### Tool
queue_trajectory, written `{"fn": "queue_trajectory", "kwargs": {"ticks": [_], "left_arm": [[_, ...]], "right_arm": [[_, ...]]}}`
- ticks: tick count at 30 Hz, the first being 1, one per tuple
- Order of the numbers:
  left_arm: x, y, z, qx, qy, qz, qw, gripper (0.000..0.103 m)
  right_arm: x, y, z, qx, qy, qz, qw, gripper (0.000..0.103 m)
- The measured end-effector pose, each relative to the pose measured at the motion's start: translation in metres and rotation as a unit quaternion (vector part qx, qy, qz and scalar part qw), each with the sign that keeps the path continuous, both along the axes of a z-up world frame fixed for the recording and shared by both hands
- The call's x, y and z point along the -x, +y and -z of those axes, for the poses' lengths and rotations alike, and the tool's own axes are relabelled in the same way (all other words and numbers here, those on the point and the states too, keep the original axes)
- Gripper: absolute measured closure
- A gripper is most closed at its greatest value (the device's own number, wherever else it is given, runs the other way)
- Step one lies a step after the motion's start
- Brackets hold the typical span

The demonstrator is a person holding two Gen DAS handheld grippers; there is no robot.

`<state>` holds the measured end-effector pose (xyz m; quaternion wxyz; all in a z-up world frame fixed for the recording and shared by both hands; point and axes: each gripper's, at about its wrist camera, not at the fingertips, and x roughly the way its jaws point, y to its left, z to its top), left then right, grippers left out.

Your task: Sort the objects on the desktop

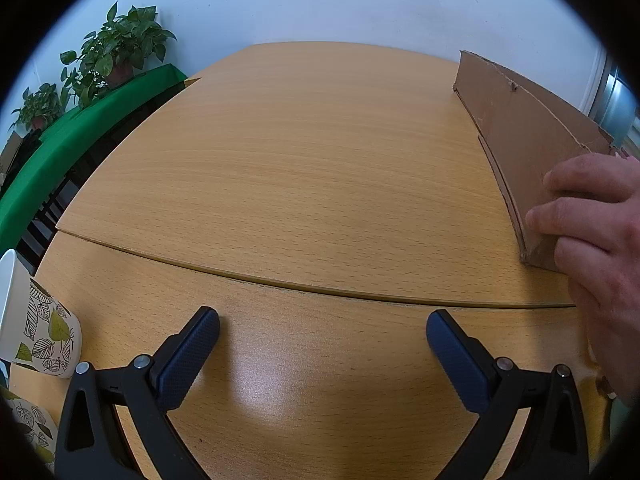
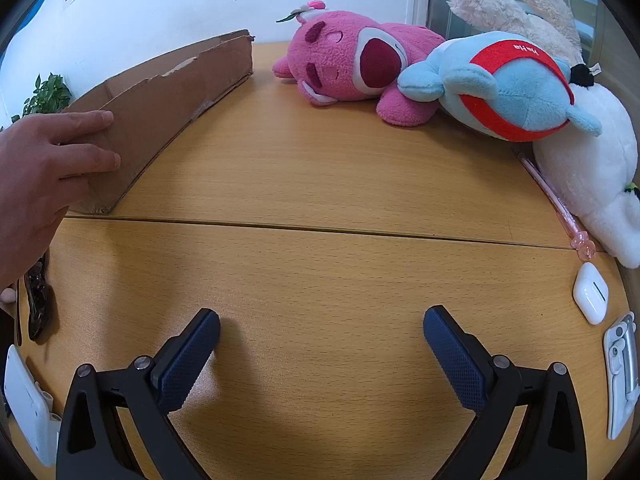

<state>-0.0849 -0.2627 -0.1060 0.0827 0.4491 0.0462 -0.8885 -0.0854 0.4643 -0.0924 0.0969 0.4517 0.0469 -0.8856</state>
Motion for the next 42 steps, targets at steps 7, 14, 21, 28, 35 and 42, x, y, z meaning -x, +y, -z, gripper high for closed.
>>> {"fn": "queue_trajectory", "kwargs": {"ticks": [7, 14, 21, 28, 35, 42], "left_arm": [[0.000, 0.000, 0.000, 0.000, 0.000, 0.000, 1.0000, 0.000], [0.000, 0.000, 0.000, 0.000, 0.000, 0.000, 1.0000, 0.000], [0.000, 0.000, 0.000, 0.000, 0.000, 0.001, 1.0000, 0.000], [0.000, 0.000, 0.000, 0.000, 0.000, 0.001, 1.0000, 0.000], [0.001, 0.000, 0.000, 0.000, 0.000, 0.000, 1.0000, 0.000], [-0.001, 0.003, -0.001, -0.001, -0.001, -0.004, 1.0000, 0.000]], "right_arm": [[0.000, 0.000, 0.000, 0.000, 0.000, 0.000, 1.000, 0.000], [0.000, 0.000, 0.000, 0.000, 0.000, -0.001, 1.000, 0.000], [0.000, 0.000, 0.000, 0.000, 0.000, -0.001, 1.000, 0.000], [0.000, 0.000, 0.000, 0.000, 0.000, -0.002, 1.000, 0.000], [0.012, 0.000, 0.001, 0.001, -0.001, -0.071, 0.997, 0.000], [0.011, 0.001, 0.002, 0.000, -0.001, -0.074, 0.997, 0.000]]}}
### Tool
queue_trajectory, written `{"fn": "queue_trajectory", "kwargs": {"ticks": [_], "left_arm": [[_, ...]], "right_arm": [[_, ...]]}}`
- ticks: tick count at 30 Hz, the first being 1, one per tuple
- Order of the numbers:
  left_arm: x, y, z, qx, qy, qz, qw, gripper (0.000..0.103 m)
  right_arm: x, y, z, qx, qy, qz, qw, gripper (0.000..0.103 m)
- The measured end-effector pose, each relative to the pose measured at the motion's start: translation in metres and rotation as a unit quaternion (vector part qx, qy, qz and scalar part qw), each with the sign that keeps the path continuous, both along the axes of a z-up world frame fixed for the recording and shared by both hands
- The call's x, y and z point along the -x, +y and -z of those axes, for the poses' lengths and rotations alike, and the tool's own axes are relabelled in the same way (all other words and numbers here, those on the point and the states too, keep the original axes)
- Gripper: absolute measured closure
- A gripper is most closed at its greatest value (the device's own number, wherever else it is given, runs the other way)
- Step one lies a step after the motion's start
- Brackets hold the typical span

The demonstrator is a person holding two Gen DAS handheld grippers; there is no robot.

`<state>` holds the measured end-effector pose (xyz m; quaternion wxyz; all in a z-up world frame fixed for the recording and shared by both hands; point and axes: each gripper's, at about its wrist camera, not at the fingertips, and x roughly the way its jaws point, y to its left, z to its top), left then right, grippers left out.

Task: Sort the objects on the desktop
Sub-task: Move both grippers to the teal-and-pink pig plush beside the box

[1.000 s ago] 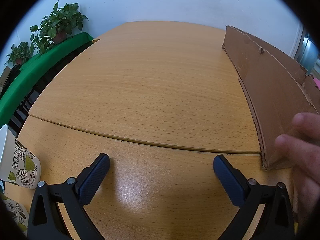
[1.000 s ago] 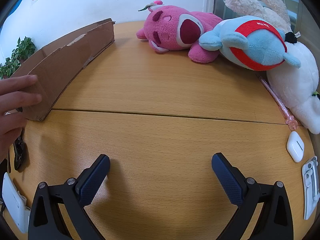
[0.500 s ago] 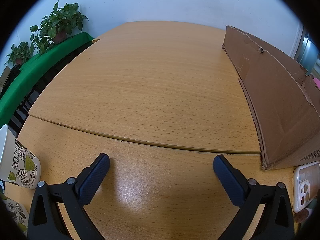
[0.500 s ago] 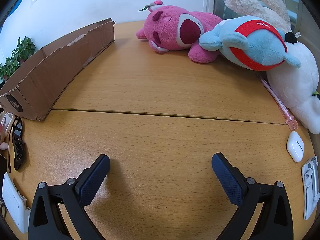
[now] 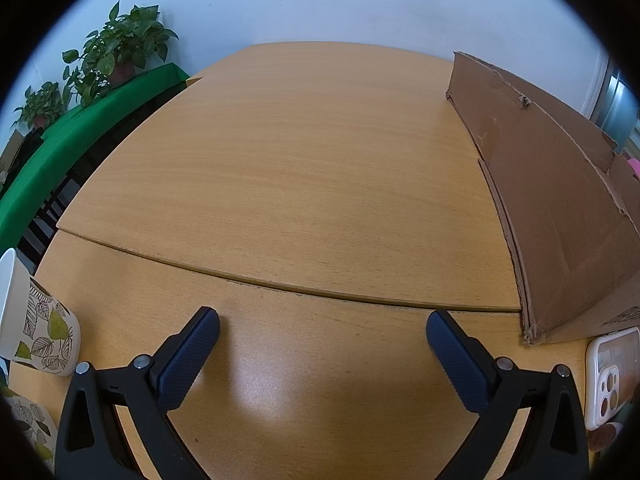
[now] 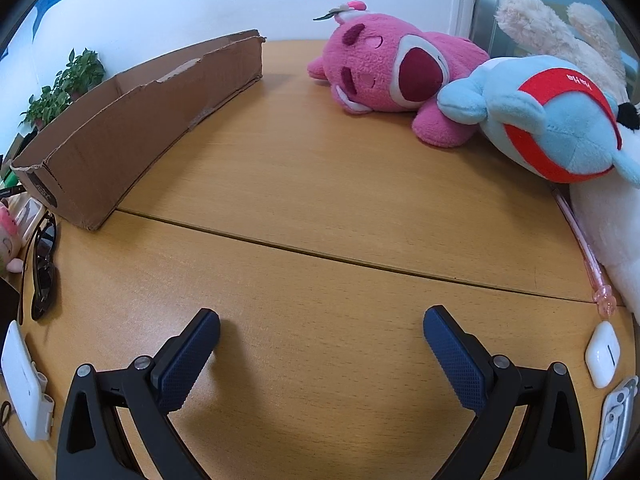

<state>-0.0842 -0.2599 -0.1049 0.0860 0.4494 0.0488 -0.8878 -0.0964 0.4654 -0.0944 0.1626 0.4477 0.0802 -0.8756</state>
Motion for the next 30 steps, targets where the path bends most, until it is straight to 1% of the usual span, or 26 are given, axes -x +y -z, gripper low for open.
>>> {"fn": "queue_trajectory", "kwargs": {"ticks": [3, 5, 6, 7, 8, 9, 12, 13, 14, 15, 16, 17, 18, 20, 21, 23, 24, 25, 26, 27, 28, 29, 30], "left_arm": [[-0.013, 0.012, -0.002, 0.005, 0.001, 0.008, 1.0000, 0.000], [-0.030, 0.028, -0.008, 0.028, 0.010, 0.016, 0.9994, 0.000], [-0.039, 0.035, -0.013, 0.038, 0.021, 0.024, 0.9988, 0.000], [-0.053, 0.047, -0.023, 0.045, 0.041, 0.035, 0.9975, 0.000], [-0.065, 0.056, -0.032, 0.045, 0.057, 0.044, 0.9964, 0.000], [-0.076, 0.064, -0.041, 0.040, 0.071, 0.053, 0.9952, 0.000], [-0.107, 0.089, -0.074, 0.012, 0.108, 0.087, 0.9903, 0.000], [-0.117, 0.098, -0.085, 0.004, 0.119, 0.098, 0.9881, 0.000], [-0.128, 0.107, -0.096, -0.007, 0.132, 0.112, 0.9849, 0.000], [-0.132, 0.115, -0.103, -0.013, 0.140, 0.122, 0.9826, 0.000], [-0.138, 0.124, -0.109, -0.013, 0.147, 0.130, 0.9805, 0.000], [-0.144, 0.134, -0.114, -0.009, 0.157, 0.134, 0.9784, 0.000], [-0.150, 0.142, -0.119, -0.010, 0.165, 0.137, 0.9767, 0.000], [-0.153, 0.155, -0.123, -0.021, 0.173, 0.144, 0.9740, 0.000], [-0.152, 0.158, -0.122, -0.026, 0.173, 0.147, 0.9736, 0.000], [-0.149, 0.170, -0.116, -0.046, 0.163, 0.160, 0.9725, 0.000], [-0.148, 0.173, -0.110, -0.052, 0.158, 0.168, 0.9717, 0.000], [-0.145, 0.178, -0.105, -0.057, 0.152, 0.175, 0.9709, 0.000], [-0.140, 0.182, -0.098, -0.068, 0.147, 0.184, 0.9695, 0.000], [-0.134, 0.184, -0.088, -0.084, 0.136, 0.191, 0.9685, 0.000], [-0.131, 0.185, -0.080, -0.096, 0.120, 0.189, 0.9698, 0.000], [-0.123, 0.186, -0.069, -0.111, 0.093, 0.184, 0.9721, 0.000], [-0.119, 0.183, -0.061, -0.134, 0.082, 0.185, 0.9702, 0.000]], "right_arm": [[0.002, -0.003, -0.002, 0.001, -0.001, 0.029, 1.000, 0.000], [0.003, -0.005, -0.002, -0.001, 0.000, 0.087, 0.996, 0.000], [-0.004, -0.006, -0.003, 0.000, 0.000, 0.119, 0.993, 0.000], [-0.009, -0.006, -0.003, 0.001, 0.000, 0.143, 0.990, 0.000], [-0.014, -0.009, -0.003, 0.001, 0.000, 0.164, 0.987, 0.000], [-0.016, -0.012, -0.004, 0.000, -0.003, 0.164, 0.986, 0.000], [-0.034, -0.033, -0.007, -0.005, -0.025, 0.126, 0.992, 0.001], [-0.046, -0.044, -0.013, -0.009, -0.014, 0.115, 0.993, 0.001], [-0.058, -0.052, -0.021, -0.012, 0.003, 0.106, 0.994, 0.001], [-0.077, -0.065, -0.037, -0.014, 0.035, 0.089, 0.995, 0.001], [-0.093, -0.072, -0.051, -0.009, 0.057, 0.078, 0.995, 0.000], [-0.107, -0.078, -0.065, -0.002, 0.077, 0.069, 0.995, 0.000], [-0.125, -0.087, -0.085, 0.016, 0.102, 0.054, 0.993, 0.000], [-0.153, -0.106, -0.122, 0.060, 0.149, 0.022, 0.987, 0.000], [-0.170, -0.115, -0.141, 0.084, 0.176, 0.002, 0.981, 0.000], [-0.191, -0.136, -0.164, 0.109, 0.210, -0.041, 0.971, 0.000], [-0.195, -0.149, -0.169, 0.110, 0.208, -0.058, 0.970, 0.000], [-0.192, -0.165, -0.167, 0.104, 0.185, -0.067, 0.975, 0.000], [-0.185, -0.181, -0.160, 0.101, 0.151, -0.073, 0.981, 0.000], [-0.178, -0.193, -0.153, 0.105, 0.125, -0.078, 0.983, 0.000], [-0.170, -0.208, -0.143, 0.115, 0.100, -0.082, 0.985, 0.000], [-0.165, -0.219, -0.135, 0.121, 0.088, -0.085, 0.985, 0.000], [-0.160, -0.235, -0.125, 0.125, 0.074, -0.091, 0.985, 0.000]]}}
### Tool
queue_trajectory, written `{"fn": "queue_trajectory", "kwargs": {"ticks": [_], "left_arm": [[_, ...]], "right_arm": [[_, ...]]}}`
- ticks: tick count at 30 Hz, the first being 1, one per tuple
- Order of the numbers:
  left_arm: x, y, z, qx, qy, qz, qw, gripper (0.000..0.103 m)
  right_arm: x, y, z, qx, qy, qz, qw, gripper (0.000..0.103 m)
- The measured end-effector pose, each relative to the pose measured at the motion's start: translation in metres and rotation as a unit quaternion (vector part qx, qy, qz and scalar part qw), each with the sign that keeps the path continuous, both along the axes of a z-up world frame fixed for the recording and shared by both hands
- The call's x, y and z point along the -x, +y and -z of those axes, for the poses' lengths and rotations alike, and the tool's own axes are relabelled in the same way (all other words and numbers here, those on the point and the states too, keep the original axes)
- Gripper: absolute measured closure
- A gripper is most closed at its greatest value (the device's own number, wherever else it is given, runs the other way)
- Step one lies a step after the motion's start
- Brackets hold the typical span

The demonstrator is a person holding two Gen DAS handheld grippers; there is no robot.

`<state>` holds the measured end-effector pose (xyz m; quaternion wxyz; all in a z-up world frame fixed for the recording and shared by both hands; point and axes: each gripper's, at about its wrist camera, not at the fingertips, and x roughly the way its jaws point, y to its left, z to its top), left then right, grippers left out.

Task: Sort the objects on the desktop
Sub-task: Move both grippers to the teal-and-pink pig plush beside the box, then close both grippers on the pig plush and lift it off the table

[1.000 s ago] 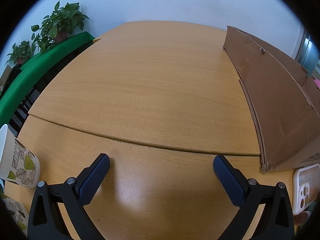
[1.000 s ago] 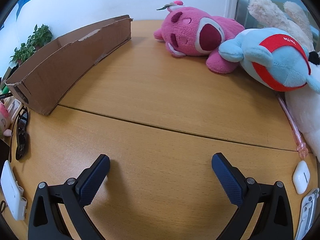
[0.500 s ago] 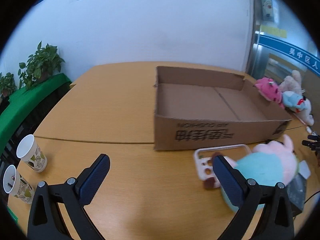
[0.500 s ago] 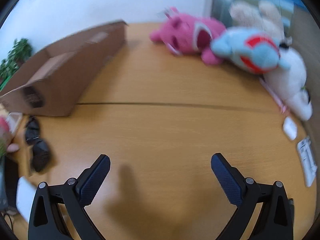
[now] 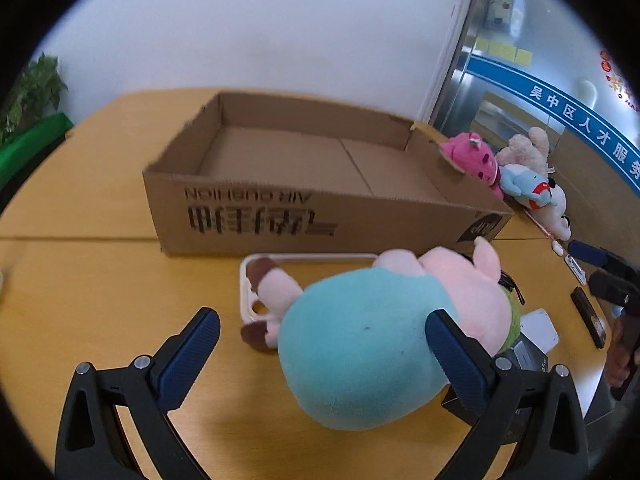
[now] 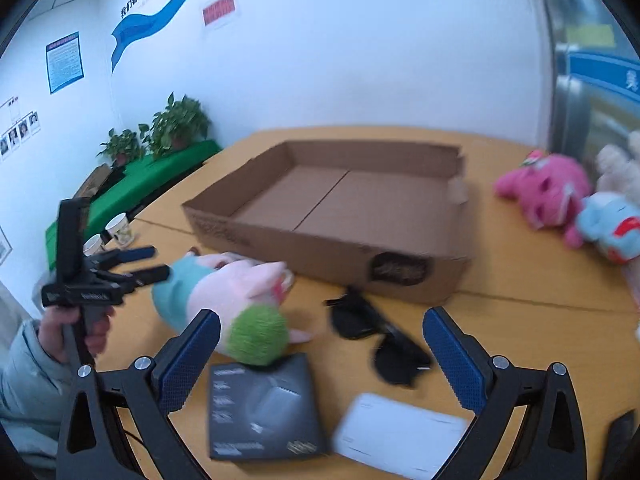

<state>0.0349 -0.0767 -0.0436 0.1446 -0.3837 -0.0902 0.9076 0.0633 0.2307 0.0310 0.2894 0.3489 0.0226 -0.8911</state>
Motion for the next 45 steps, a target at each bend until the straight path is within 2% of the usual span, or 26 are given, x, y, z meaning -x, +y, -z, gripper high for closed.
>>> {"fn": "queue_trajectory", "kwargs": {"ticks": [2, 3, 6, 8, 9, 12, 14, 17, 20, 23, 25, 27, 31, 35, 40, 45], "left_arm": [[0.004, -0.006, 0.008, -0.060, -0.011, 0.014, 0.9981, 0.000], [0.005, -0.008, 0.011, -0.076, -0.018, 0.022, 0.9967, 0.000], [0.005, -0.009, 0.018, -0.099, -0.028, 0.034, 0.9941, 0.002], [0.004, -0.010, 0.022, -0.122, -0.039, 0.051, 0.9905, 0.008], [0.003, -0.011, 0.023, -0.134, -0.045, 0.059, 0.9882, 0.012], [-0.004, -0.016, 0.020, -0.122, -0.049, 0.057, 0.9897, 0.013], [-0.012, -0.026, 0.014, -0.112, -0.048, 0.046, 0.9914, 0.013], [-0.020, -0.039, 0.013, -0.117, -0.050, 0.036, 0.9913, 0.013], [-0.020, -0.041, 0.019, -0.124, -0.058, 0.047, 0.9894, 0.013], [-0.016, -0.034, 0.025, -0.132, -0.062, 0.058, 0.9877, 0.013], [-0.016, -0.030, 0.024, -0.126, -0.060, 0.061, 0.9883, 0.014], [-0.016, -0.027, 0.021, -0.124, -0.059, 0.062, 0.9885, 0.018], [-0.014, -0.026, 0.014, -0.123, -0.060, 0.057, 0.9890, 0.021], [-0.013, -0.022, -0.007, -0.107, -0.036, 0.057, 0.9920, 0.021], [-0.008, -0.016, -0.046, -0.095, 0.012, 0.063, 0.9934, 0.021], [0.003, -0.005, -0.091, -0.080, 0.071, 0.082, 0.9909, 0.021]], "right_arm": [[0.009, -0.027, 0.019, -0.004, -0.030, -0.026, 0.999, 0.000], [0.012, -0.043, 0.028, -0.008, -0.044, -0.042, 0.998, 0.001], [0.012, -0.078, 0.053, -0.035, -0.069, -0.060, 0.995, 0.002], [0.013, -0.092, 0.070, -0.050, -0.090, -0.067, 0.992, 0.005], [0.014, -0.096, 0.077, -0.041, -0.106, -0.077, 0.991, 0.007], [0.009, -0.111, 0.085, -0.039, -0.115, -0.093, 0.988, 0.005], [-0.001, -0.120, 0.085, -0.043, -0.115, -0.124, 0.985, 0.005], [-0.010, -0.120, 0.079, -0.019, -0.116, -0.152, 0.981, 0.006], [-0.011, -0.121, 0.082, -0.057, -0.102, -0.136, 0.984, 0.006], [-0.011, -0.131, 0.086, -0.071, -0.120, -0.154, 0.978, 0.010], [-0.018, -0.144, 0.091, -0.119, -0.104, -0.157, 0.975, 0.013], [-0.019, -0.149, 0.096, -0.130, -0.108, -0.148, 0.975, 0.016], [-0.017, -0.150, 0.092, -0.119, -0.117, -0.139, 0.976, 0.023], [-0.017, -0.145, 0.079, -0.120, -0.105, -0.135, 0.978, 0.024], [-0.011, -0.153, 0.043, -0.111, -0.057, -0.126, 0.984, 0.025], [-0.004, -0.142, -0.004, -0.102, 0.004, -0.109, 0.989, 0.025]]}}
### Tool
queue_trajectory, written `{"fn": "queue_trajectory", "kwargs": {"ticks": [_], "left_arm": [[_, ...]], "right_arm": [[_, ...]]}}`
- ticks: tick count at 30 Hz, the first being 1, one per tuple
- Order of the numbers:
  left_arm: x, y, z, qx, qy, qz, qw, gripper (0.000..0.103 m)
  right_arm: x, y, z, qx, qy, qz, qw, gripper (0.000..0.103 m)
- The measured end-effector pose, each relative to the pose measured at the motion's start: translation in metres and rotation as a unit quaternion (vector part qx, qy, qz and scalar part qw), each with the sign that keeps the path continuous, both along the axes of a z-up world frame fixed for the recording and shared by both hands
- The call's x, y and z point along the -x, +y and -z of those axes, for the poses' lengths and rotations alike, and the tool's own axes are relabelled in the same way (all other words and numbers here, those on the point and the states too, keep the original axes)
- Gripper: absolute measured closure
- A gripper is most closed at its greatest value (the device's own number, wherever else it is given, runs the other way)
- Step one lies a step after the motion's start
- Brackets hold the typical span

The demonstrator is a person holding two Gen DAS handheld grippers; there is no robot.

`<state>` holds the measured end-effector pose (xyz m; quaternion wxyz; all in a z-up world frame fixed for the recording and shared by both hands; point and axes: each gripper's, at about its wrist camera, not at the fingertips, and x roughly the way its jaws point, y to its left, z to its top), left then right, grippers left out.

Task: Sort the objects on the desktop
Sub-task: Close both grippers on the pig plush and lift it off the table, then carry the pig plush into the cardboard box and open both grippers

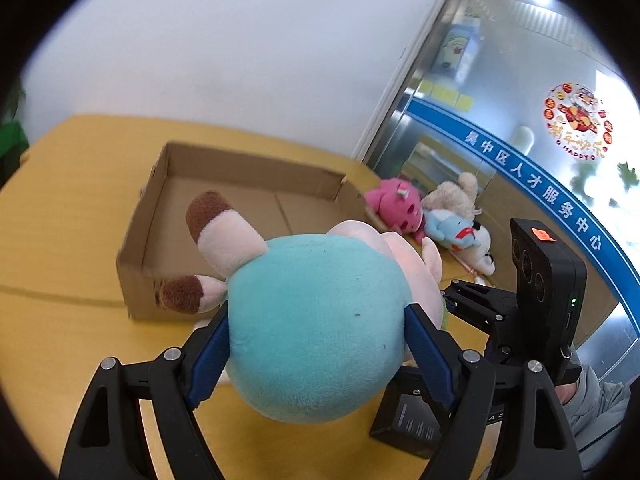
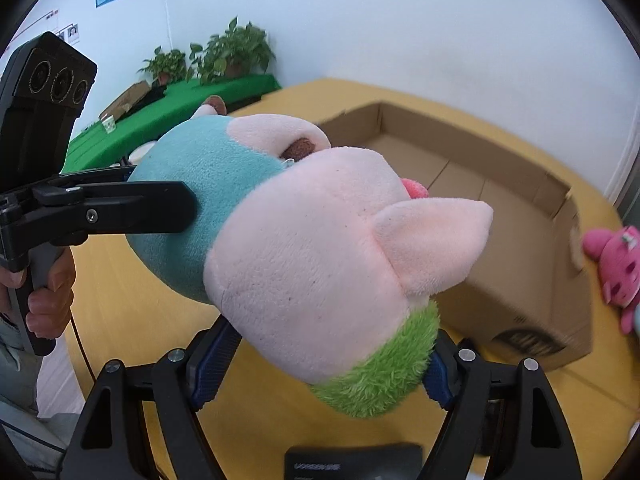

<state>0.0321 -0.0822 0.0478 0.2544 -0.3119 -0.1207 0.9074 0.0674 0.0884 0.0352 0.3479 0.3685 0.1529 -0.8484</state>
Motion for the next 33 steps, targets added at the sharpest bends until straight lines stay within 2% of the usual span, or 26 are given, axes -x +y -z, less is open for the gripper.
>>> {"fn": "queue_trajectory", "kwargs": {"ticks": [6, 11, 14, 21, 24, 33], "left_arm": [[0.015, 0.018, -0.054, 0.021, 0.074, 0.018, 0.9969, 0.021], [0.030, 0.025, -0.102, 0.015, 0.145, 0.024, 0.9890, 0.021], [0.048, 0.029, -0.126, 0.014, 0.168, 0.023, 0.9853, 0.021], [0.078, 0.027, -0.167, 0.028, 0.206, 0.009, 0.9781, 0.021], [0.090, 0.024, -0.172, 0.040, 0.205, -0.001, 0.9780, 0.021], [0.131, 0.004, -0.192, 0.021, 0.205, -0.019, 0.9785, 0.021]], "right_arm": [[0.015, 0.007, -0.049, 0.013, 0.058, 0.017, 0.998, 0.025], [0.031, 0.011, -0.099, 0.021, 0.113, 0.027, 0.993, 0.025], [0.049, 0.012, -0.124, 0.031, 0.127, 0.034, 0.991, 0.025], [0.090, 0.002, -0.164, 0.047, 0.140, 0.039, 0.988, 0.025], [0.106, -0.005, -0.178, 0.052, 0.144, 0.040, 0.987, 0.025], [0.151, -0.022, -0.203, 0.046, 0.155, 0.040, 0.986, 0.025]]}}
